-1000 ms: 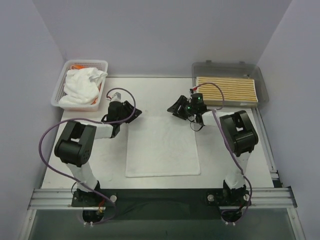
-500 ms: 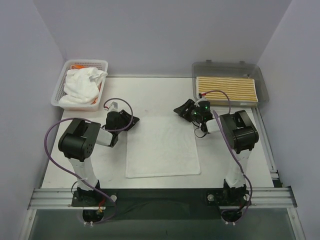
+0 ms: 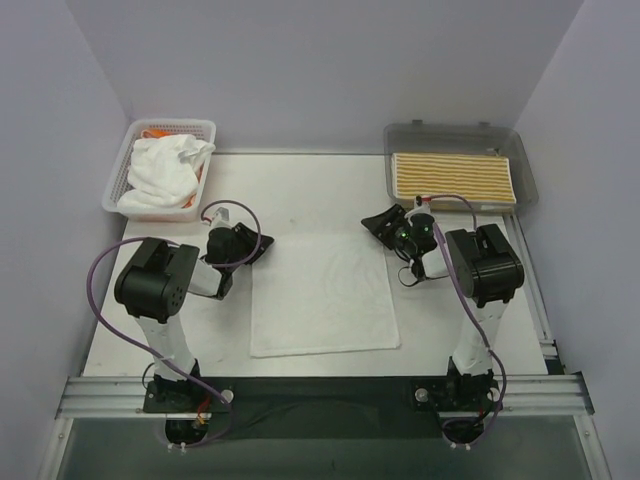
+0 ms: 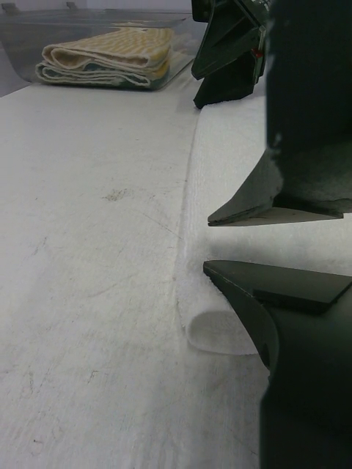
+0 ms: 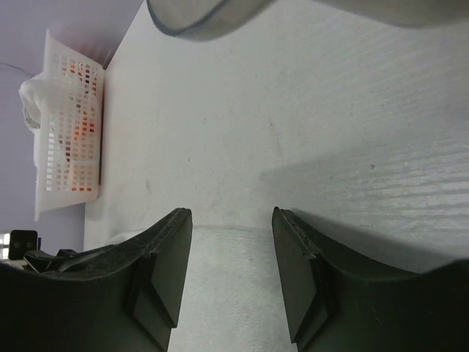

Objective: Fold and stack the towels
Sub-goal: Fold the towel

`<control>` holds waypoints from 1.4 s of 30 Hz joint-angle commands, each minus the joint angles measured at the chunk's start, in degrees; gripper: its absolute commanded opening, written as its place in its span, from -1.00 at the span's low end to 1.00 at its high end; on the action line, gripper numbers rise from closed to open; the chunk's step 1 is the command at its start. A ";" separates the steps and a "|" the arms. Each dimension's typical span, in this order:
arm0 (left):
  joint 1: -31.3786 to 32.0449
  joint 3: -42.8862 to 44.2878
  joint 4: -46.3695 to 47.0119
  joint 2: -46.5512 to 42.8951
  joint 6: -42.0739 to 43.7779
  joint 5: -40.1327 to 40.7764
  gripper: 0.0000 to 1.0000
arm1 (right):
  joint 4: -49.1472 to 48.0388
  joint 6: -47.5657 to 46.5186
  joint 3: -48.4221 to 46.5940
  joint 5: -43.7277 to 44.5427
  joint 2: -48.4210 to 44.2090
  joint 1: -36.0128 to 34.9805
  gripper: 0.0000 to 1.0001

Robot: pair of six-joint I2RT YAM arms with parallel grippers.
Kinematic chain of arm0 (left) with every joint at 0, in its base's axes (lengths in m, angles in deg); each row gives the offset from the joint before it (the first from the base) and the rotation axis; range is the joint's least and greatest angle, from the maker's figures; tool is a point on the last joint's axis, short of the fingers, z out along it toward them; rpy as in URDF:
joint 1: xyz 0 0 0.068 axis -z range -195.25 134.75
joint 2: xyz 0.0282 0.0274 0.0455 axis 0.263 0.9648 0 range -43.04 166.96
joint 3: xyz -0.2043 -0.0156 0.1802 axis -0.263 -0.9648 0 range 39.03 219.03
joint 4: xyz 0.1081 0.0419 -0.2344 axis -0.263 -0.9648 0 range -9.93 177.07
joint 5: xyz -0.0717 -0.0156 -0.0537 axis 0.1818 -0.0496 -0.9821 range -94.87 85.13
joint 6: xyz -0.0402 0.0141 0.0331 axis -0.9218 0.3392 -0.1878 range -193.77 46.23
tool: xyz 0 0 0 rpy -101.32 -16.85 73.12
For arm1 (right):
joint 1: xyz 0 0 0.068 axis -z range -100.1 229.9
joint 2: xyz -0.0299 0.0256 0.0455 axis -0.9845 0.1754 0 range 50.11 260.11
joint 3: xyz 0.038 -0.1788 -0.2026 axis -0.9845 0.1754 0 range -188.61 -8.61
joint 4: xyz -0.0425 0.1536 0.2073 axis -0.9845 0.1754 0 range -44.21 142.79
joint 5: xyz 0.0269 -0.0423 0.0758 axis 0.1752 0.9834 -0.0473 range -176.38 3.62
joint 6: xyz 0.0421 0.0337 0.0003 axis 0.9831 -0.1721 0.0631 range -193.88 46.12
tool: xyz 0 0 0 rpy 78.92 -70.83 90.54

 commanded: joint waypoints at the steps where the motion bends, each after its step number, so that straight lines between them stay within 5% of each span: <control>1: -0.99 -1.68 -1.72 -1.15 1.54 1.36 -0.26 | 2.37 1.93 3.54 4.66 -0.22 1.27 -0.02; 16: -1.08 1.31 -4.26 -5.45 4.35 -3.47 -0.09 | 6.57 -2.02 7.86 5.10 -12.51 2.76 0.11; 23: -1.34 4.38 -8.30 -12.22 7.86 -5.58 0.15 | 29.20 -10.10 4.00 5.89 -22.70 2.76 0.18; 31: -3.27 11.14 -27.61 -21.28 26.22 -2.86 0.25 | 61.39 -25.39 -10.06 7.13 -25.09 2.94 0.12; 35: -3.45 20.69 -44.20 -17.34 37.81 -4.09 0.25 | 67.47 -29.88 -15.07 4.49 -21.76 3.81 0.01; 42: -3.54 27.67 -55.24 -8.02 44.96 -10.24 0.25 | 72.32 -33.84 -20.44 -2.63 -15.78 4.70 -0.08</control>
